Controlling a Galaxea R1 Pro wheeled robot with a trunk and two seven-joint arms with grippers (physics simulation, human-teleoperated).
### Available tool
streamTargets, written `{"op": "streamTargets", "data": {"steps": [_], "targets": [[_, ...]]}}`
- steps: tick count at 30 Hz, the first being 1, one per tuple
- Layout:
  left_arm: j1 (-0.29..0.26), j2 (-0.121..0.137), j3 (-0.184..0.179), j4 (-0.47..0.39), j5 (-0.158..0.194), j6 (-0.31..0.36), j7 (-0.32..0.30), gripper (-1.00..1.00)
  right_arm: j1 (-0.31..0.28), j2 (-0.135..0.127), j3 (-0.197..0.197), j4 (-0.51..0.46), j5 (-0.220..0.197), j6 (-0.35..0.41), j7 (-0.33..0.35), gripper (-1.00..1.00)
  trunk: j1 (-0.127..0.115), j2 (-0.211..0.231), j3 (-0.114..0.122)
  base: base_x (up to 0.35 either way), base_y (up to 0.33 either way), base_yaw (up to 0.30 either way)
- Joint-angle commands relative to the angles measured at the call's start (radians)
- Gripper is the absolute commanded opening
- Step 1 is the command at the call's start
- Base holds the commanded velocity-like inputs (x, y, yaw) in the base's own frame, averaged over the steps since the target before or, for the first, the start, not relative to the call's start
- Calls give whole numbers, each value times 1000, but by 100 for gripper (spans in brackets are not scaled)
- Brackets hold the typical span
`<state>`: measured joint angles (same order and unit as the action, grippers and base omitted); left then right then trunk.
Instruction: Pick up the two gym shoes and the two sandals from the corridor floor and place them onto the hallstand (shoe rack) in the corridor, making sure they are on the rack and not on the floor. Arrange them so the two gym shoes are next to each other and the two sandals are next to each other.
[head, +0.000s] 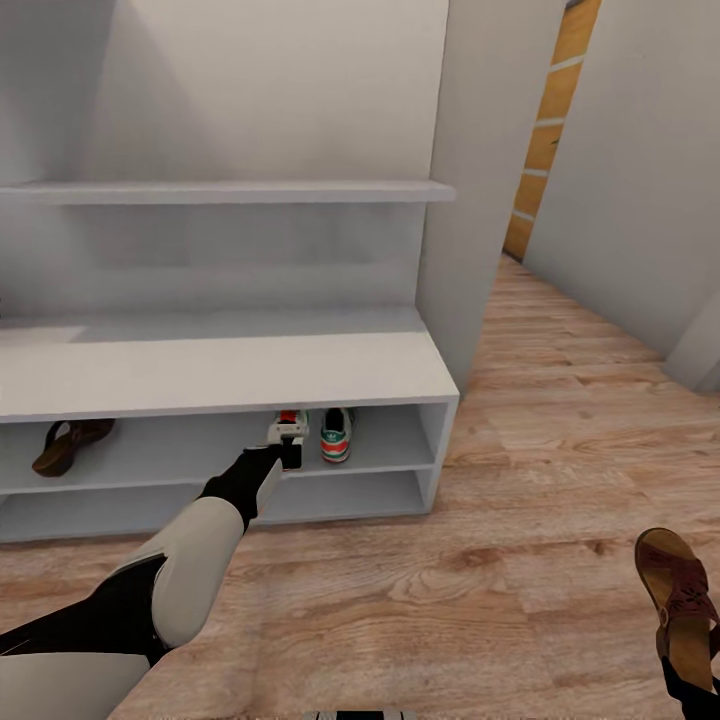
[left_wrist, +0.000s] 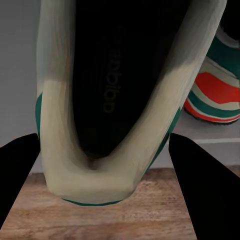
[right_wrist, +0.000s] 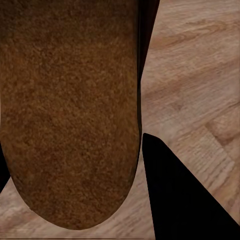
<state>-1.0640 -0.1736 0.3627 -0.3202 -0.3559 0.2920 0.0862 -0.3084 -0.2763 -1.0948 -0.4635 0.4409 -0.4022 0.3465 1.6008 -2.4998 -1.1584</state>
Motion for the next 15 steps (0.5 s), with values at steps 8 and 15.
{"op": "streamTargets", "data": {"steps": [8,15], "targets": [[0,-1,4,4,-5,3,1,-100,-1,0,-9,0,1,-3,9,-100,0,0,-5,0,0,43],[1,-1,4,6,-5,3,1,-100,-1,0,-9,0,1,-3,9,-100,0,0,-5,120,-36,2]]}}
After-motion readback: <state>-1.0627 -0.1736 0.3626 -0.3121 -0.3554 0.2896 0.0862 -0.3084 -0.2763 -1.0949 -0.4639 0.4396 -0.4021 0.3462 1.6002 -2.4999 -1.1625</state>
